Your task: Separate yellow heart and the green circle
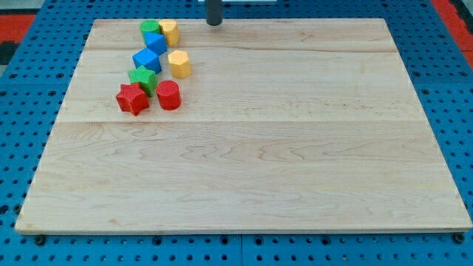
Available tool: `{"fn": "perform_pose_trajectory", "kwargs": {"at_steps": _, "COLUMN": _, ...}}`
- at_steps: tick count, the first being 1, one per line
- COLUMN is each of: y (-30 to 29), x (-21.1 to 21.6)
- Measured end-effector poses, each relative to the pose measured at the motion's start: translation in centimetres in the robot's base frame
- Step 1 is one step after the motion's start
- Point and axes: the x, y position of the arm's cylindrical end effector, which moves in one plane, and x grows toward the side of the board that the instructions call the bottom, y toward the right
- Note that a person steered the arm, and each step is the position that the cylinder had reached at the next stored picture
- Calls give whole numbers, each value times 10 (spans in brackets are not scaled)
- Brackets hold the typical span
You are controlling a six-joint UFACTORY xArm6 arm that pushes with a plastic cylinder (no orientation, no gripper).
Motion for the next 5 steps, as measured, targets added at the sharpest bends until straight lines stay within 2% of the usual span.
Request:
{"fn": "perform_pose_trajectory", "kwargs": {"at_steps": 3, "y": -111, "x": 0}}
{"fn": "perform_pose_trajectory", "kwargs": {"at_steps": 5, "y": -111, "x": 15}}
